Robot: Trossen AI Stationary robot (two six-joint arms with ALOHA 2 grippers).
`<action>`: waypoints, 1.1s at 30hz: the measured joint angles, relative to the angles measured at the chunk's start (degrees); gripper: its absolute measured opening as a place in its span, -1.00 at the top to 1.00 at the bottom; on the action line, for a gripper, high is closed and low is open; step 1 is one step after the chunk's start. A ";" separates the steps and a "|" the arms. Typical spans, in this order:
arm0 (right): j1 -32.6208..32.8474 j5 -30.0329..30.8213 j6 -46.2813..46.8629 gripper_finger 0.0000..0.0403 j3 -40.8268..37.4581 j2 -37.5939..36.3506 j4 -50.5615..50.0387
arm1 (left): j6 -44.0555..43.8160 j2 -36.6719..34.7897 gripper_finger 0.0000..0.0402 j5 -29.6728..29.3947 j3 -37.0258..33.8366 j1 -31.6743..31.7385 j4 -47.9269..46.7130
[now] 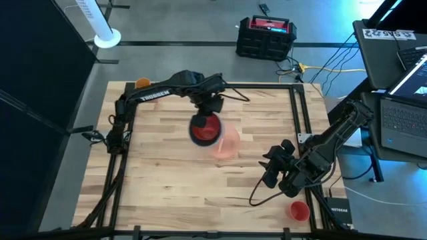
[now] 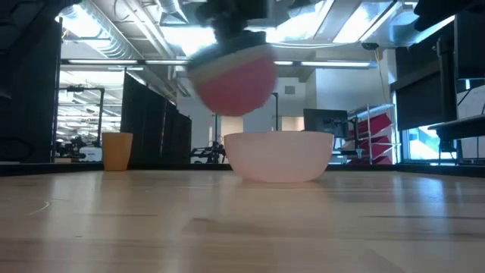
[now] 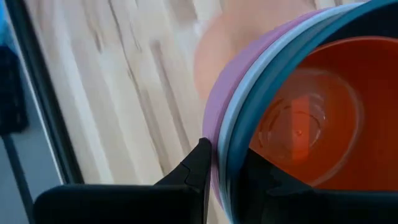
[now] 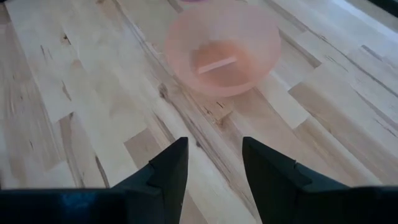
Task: Nest bowls inside each other
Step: Stack the stacked bowls on top of the light pink bowl
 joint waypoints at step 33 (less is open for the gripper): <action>0.02 -3.11 0.87 0.30 -0.08 0.02 2.17 | -1.76 17.10 0.67 7.78 5.39 -0.76 9.23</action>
